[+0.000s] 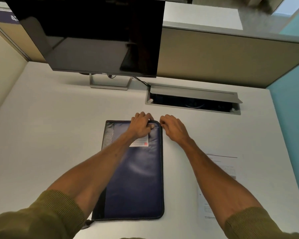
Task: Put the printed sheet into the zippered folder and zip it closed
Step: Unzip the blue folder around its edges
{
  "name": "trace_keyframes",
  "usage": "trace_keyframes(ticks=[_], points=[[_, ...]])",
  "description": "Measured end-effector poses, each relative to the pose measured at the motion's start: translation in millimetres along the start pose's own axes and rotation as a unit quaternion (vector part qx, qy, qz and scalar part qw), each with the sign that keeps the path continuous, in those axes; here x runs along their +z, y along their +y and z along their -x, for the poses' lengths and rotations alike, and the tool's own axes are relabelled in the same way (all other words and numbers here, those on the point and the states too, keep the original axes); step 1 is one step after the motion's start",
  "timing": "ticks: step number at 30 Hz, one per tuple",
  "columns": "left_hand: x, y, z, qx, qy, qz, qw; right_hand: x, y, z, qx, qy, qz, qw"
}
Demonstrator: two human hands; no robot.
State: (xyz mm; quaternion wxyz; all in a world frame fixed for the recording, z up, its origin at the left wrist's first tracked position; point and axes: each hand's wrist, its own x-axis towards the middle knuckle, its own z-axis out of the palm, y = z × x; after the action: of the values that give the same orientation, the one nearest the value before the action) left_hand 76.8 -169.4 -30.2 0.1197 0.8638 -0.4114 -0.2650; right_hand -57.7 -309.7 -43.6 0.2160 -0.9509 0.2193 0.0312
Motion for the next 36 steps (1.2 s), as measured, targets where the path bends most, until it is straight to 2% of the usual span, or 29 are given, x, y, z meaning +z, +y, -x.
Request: trace_keyframes(ticks=[10, 22, 26, 28, 30, 32, 34, 36], points=[[-9, -7, -10, -0.040, 0.015, 0.051, 0.998, 30, -7, 65, -0.007, 0.040, -0.055, 0.998], [-8, 16, 8, -0.076, 0.031, -0.026, 0.996, 53, -20, 175, 0.020, 0.011, -0.084, 0.996], [0, 26, 25, -0.064, 0.064, -0.064, 0.994, 58, -31, 203, 0.057, 0.037, -0.076, 0.995], [8, 36, 38, -0.018, 0.078, -0.056, 0.995, 58, -34, 206, 0.074, 0.049, -0.068, 0.994], [14, 47, 54, 0.083, 0.039, -0.066, 0.994, 58, -37, 206, 0.084, 0.051, -0.062, 0.993], [21, 55, 69, 0.195, -0.048, -0.106, 0.974, 58, -37, 205, 0.084, 0.054, -0.057, 0.993], [32, 57, 86, 0.227, -0.140, -0.162, 0.950, 58, -37, 205, 0.081, 0.054, -0.056, 0.994], [42, 55, 101, 0.206, -0.177, -0.210, 0.939, 58, -36, 204, 0.080, 0.046, -0.048, 0.995]])
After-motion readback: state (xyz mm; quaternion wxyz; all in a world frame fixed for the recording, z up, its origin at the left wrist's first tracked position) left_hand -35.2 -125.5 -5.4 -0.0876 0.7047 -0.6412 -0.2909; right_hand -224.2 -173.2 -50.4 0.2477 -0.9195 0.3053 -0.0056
